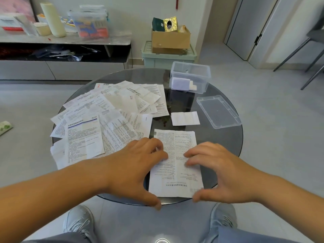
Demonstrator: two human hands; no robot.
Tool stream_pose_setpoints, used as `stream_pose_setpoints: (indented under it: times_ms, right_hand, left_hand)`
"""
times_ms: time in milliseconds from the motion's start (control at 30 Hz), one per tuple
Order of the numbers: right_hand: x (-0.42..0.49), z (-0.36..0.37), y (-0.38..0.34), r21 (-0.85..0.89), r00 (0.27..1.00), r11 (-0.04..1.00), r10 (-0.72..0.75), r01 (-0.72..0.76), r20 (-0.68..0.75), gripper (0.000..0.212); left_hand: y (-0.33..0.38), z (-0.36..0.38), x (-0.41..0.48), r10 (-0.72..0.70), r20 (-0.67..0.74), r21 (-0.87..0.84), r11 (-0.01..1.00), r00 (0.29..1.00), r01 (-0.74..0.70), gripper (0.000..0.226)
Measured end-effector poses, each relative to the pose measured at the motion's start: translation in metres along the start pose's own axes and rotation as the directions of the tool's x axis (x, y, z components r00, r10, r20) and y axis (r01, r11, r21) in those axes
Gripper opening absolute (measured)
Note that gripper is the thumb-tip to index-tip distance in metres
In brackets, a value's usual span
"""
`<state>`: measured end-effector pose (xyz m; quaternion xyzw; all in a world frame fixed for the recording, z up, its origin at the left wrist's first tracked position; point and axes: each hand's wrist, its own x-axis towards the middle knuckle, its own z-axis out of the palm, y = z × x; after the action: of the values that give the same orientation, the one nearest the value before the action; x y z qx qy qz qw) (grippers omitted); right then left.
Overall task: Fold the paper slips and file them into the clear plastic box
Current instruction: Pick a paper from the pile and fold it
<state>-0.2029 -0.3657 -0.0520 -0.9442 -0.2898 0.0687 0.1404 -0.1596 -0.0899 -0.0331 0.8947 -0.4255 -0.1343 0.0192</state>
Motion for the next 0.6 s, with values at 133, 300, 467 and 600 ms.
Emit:
stream_pose_setpoints:
  times_ms: [133, 300, 467, 600]
  right_hand:
    - [-0.007, 0.005, -0.006, -0.081, 1.0, 0.996, -0.028, 0.029, 0.011, 0.086]
    - [-0.007, 0.009, -0.009, -0.065, 1.0, 0.998, -0.025, 0.024, -0.01, 0.071]
    - [-0.009, 0.011, -0.009, -0.063, 0.993, 0.996, -0.064, 0.058, -0.096, 0.056]
    - [-0.004, 0.012, -0.009, -0.059, 0.992, 0.997, -0.061, 0.055, -0.112, 0.061]
  left_hand:
    - [0.004, 0.003, -0.004, 0.005, 0.001, 0.001, 1.0, 1.0, -0.005, 0.098]
    - [0.006, 0.002, -0.001, 0.002, -0.009, 0.021, 1.0, 1.0, -0.002, 0.086]
    - [0.001, 0.002, 0.003, -0.002, -0.006, -0.073, 0.997, 1.0, 0.002, 0.081]
    - [-0.004, -0.001, 0.006, -0.009, 0.013, -0.161, 0.987, 1.0, 0.011, 0.082]
